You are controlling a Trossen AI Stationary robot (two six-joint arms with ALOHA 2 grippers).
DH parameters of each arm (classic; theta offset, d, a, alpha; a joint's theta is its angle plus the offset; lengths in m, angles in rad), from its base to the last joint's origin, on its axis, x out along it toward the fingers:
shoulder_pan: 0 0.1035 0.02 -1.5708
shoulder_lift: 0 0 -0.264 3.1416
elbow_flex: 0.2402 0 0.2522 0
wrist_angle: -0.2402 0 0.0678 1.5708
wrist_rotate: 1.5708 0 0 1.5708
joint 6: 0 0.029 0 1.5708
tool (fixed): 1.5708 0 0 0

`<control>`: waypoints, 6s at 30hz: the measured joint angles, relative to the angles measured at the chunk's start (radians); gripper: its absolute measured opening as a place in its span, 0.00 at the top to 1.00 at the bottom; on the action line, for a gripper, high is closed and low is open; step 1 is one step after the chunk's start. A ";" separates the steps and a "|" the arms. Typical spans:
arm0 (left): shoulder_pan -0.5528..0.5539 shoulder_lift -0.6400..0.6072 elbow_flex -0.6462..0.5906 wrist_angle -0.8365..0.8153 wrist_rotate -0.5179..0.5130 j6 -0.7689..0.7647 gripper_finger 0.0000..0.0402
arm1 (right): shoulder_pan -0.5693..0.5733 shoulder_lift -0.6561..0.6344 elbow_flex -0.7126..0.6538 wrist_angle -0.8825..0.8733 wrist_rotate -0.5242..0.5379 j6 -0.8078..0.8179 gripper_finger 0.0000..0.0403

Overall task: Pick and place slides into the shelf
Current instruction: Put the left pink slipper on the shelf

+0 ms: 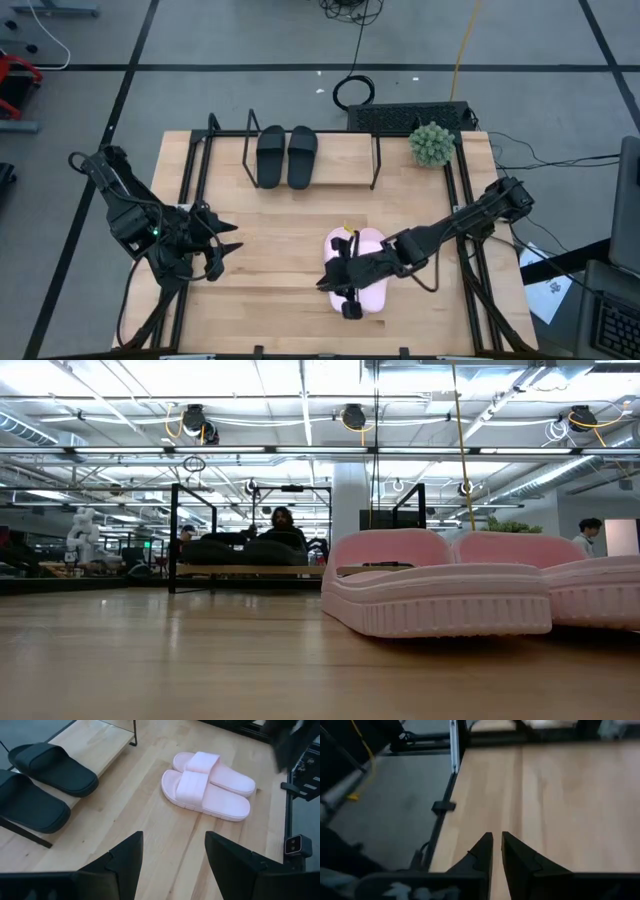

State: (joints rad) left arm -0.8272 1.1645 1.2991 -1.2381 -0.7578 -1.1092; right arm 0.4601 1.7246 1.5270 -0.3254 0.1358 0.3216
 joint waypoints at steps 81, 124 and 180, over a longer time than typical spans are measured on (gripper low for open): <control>0.003 0.000 0.000 -0.053 -0.003 0.086 0.47 | -0.093 0.281 0.150 -0.620 0.074 0.034 0.64; 0.003 0.000 0.000 -0.052 -0.055 0.166 0.47 | -0.126 0.281 -0.002 -0.539 0.337 0.090 0.64; 0.003 0.001 -0.131 -0.036 -0.066 0.130 0.47 | -0.135 0.283 0.169 -0.731 0.612 -0.006 1.00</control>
State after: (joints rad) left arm -0.8242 1.1652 1.1683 -1.2743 -0.8240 -0.9787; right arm 0.3250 2.0079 1.6965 -1.0568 0.7474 0.3160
